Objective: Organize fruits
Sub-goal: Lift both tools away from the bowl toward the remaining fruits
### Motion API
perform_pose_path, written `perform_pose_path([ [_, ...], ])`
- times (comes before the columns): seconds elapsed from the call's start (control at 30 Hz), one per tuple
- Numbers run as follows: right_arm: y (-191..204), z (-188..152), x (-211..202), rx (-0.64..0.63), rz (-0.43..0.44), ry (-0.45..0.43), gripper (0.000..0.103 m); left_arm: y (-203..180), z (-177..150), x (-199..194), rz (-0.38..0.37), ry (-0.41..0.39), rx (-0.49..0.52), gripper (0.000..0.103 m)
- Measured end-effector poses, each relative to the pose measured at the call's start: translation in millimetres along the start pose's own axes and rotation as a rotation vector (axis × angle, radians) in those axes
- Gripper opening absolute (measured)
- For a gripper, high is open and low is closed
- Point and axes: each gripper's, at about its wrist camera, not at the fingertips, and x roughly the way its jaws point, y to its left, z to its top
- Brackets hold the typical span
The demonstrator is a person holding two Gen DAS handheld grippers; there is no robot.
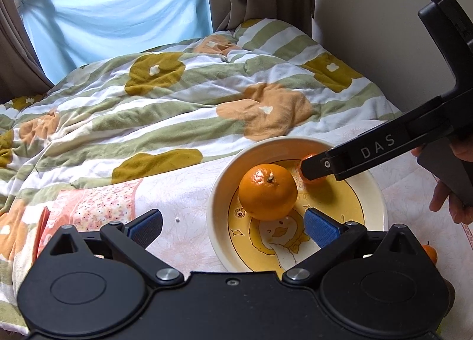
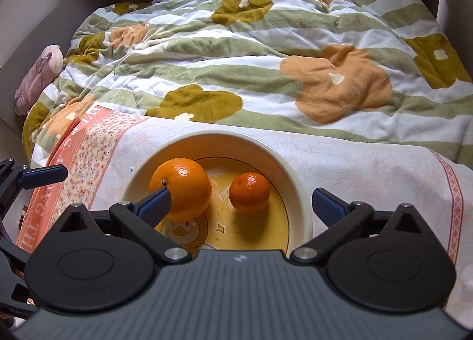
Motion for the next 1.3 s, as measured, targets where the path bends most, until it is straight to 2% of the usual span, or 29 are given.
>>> perform_pose_path([
  [0.2, -1.2, 1.8, -26.8, -0.010, -0.012, -0.003, 0.103, -2.3, 5.3, -19.5, 0.028, -0.056, -0.025, 0.103],
  [0.43, 9.7, 0.4, -71.4, -0.060, -0.014, -0.065, 0.103, -1.2, 6.7, -49.5, 0.081, -0.120, -0.058, 0.103],
  [0.67, 26.2, -11.1, -107.1, -0.113, -0.010, -0.135, 0.103, 4.3, -2.3, -83.0, 0.126, -0.141, -0.104, 0.103],
  [0.87, 39.5, -32.7, -128.4, -0.060, 0.014, -0.179, 0.103, 8.9, -21.9, -106.7, 0.134, -0.141, -0.094, 0.103],
  [1.1, 64.6, -71.2, -146.9, -0.020, -0.015, -0.202, 0.103, 18.6, -44.4, -125.0, 0.073, -0.153, -0.060, 0.102],
  [1.3, 82.2, -104.6, -148.1, 0.082, -0.068, -0.196, 0.103, 31.3, -67.0, -129.3, -0.008, -0.133, -0.015, 0.100],
])
